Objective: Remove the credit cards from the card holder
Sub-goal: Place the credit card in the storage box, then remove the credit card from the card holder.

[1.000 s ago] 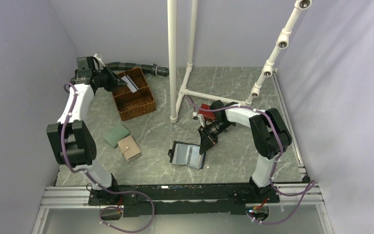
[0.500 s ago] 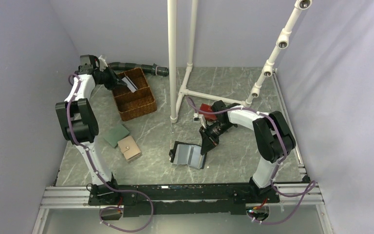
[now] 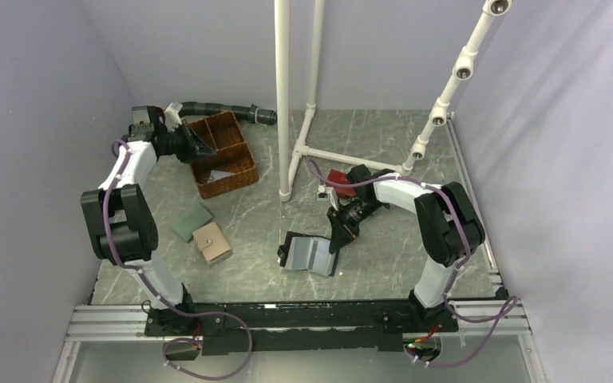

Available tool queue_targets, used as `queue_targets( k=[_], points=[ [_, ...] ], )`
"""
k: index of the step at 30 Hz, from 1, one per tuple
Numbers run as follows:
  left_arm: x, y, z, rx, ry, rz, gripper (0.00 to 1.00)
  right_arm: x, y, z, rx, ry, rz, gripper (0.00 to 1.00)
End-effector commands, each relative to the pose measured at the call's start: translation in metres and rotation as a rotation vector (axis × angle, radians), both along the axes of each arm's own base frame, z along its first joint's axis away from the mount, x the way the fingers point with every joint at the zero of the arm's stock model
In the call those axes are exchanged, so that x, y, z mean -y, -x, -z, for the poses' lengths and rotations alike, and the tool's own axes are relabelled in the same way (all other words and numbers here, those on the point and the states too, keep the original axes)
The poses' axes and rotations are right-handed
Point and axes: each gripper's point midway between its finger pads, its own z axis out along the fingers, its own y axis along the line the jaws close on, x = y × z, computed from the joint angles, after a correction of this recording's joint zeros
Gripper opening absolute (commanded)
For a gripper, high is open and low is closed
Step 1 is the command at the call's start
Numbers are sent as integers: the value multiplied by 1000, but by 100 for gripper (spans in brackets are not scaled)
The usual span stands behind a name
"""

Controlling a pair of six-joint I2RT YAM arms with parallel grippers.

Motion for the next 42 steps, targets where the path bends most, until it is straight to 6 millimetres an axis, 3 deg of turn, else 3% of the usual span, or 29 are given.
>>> queue_targets(
  k=[1, 5, 9, 12, 16, 20, 23, 25, 30, 35, 42],
  points=[
    [3, -1, -18, 75, 46, -70, 0, 8, -19, 15, 120, 49, -32, 4],
    [5, 7, -5, 52, 63, -90, 0, 10, -18, 16, 124, 55, -31, 4],
    [10, 16, -16, 60, 73, -80, 1, 10, -18, 15, 129, 56, -31, 4],
    [22, 27, -33, 69, 78, -51, 19, 9, -20, 14, 129, 55, -23, 4],
    [70, 59, -50, 76, 98, 59, 43, 8, -25, 15, 132, 67, 1, 4],
    [130, 111, -34, 19, 123, 187, 48, 6, -28, 16, 119, 71, 17, 6],
    [163, 143, -24, 25, 179, 233, 50, 5, -30, 18, 103, 78, 33, 7],
    [175, 161, -16, 18, 196, 245, 50, 5, -31, 20, 95, 87, 40, 9],
    [199, 186, -19, 47, 239, 296, 53, 5, -36, 27, 85, 114, 69, 14],
    [240, 206, -10, 19, 252, 387, 53, 6, -41, 31, 86, 137, 96, 25],
    [274, 237, 27, -60, 173, 407, 53, 5, -47, 27, 107, 139, 133, 47]
  ],
)
